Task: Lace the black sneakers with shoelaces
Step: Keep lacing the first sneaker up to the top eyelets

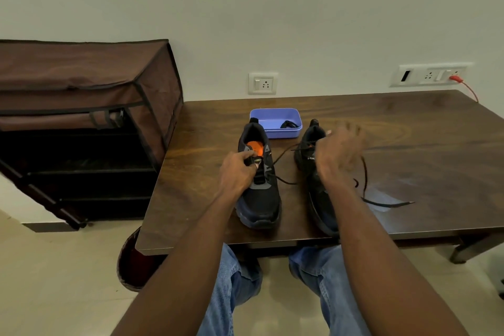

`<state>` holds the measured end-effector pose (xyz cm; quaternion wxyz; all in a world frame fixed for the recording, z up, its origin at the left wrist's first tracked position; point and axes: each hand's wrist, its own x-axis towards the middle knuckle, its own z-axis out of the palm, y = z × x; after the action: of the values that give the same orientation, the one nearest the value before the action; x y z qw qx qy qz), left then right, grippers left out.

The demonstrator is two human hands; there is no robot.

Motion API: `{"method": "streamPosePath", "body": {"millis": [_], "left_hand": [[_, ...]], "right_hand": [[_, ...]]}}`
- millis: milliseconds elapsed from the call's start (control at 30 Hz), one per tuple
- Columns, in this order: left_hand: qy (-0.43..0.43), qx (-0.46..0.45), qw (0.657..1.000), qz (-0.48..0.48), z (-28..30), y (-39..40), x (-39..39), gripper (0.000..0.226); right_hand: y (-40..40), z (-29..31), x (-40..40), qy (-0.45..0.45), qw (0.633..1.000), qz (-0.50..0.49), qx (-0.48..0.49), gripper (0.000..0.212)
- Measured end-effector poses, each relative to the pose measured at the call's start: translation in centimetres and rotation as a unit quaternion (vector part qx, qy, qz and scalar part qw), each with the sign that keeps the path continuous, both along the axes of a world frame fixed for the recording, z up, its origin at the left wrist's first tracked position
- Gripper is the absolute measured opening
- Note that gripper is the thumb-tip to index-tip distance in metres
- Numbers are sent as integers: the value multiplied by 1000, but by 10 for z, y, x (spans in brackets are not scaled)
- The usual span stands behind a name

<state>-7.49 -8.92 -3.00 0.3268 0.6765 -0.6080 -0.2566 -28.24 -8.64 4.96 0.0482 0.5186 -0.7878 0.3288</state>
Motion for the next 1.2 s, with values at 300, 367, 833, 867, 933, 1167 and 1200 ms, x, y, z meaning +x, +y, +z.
{"method": "streamPosePath", "body": {"millis": [300,367,833,867,933,1167,1200], "left_hand": [[-3,0,1000,5,7,4,-3,40],[-4,1,1000,0,8,5,-2,39],[-52,11,999,-9,16,10,-5,35],[-55,7,998,-10,17,12,-5,34],[-56,-1,998,-11,17,13,-5,32],[-34,2,999,10,26,15,-2,33],[-28,6,1000,10,27,16,-2,33]], "right_hand": [[2,-19,49,72,907,338,242,14],[-1,-15,37,43,924,296,236,18],[6,-20,54,126,910,342,197,14],[7,-20,56,132,901,347,223,14],[5,-22,54,115,901,341,241,16],[-3,-27,42,69,912,309,260,21],[-3,-27,41,62,913,303,264,21]]}}
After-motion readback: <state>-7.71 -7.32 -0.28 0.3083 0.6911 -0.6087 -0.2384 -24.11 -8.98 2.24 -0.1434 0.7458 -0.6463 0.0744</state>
